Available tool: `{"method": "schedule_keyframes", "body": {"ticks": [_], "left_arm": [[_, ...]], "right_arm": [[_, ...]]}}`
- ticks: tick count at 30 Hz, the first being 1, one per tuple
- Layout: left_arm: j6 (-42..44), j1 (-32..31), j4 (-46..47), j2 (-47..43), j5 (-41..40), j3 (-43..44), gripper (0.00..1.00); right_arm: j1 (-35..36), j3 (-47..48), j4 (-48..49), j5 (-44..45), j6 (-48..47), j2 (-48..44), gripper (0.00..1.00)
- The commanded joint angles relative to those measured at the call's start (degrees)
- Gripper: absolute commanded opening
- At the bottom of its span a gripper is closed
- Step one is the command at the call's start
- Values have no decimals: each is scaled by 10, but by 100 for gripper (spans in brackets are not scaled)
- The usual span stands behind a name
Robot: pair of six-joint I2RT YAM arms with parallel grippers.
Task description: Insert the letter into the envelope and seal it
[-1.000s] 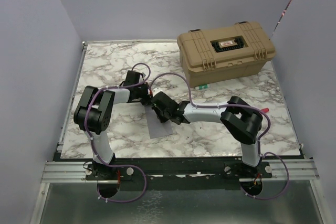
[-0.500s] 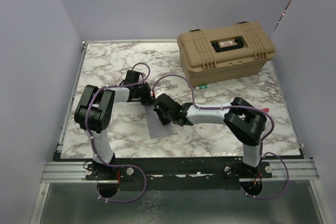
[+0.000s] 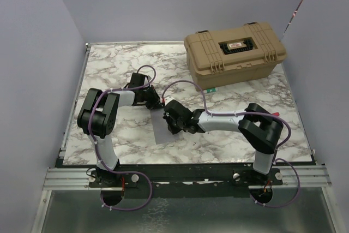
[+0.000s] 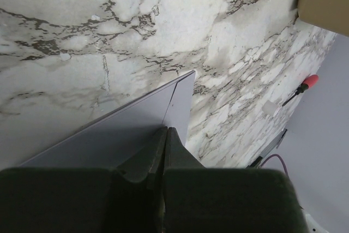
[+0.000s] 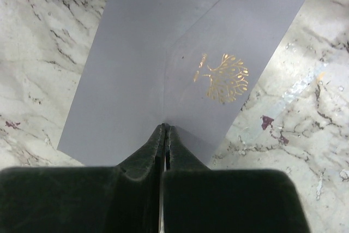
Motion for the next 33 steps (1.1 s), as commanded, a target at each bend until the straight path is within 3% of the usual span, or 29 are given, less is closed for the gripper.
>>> {"method": "schedule_keyframes", "body": {"ticks": [1, 14, 19, 24, 28, 31, 33], "left_arm": [[41, 3, -60, 46, -114, -18, 0], [47, 2, -79, 27, -111, 6, 0], [47, 2, -79, -4, -47, 29, 1], [68, 3, -79, -69, 20, 45, 23], [75, 3, -80, -121, 40, 51, 43], [84, 3, -86, -156, 20, 46, 53], [91, 3, -91, -197, -41, 34, 62]], "right_arm": [[17, -50, -206, -49, 16, 33, 1], [17, -80, -241, -76, 77, -58, 3], [0, -65, -232, -9, 141, -136, 9], [-36, -85, -196, 69, 201, -237, 26], [-77, -70, -233, 125, 226, -259, 37], [-124, -61, -282, 184, 255, -262, 41], [-147, -58, -315, 238, 280, -273, 51]]}}
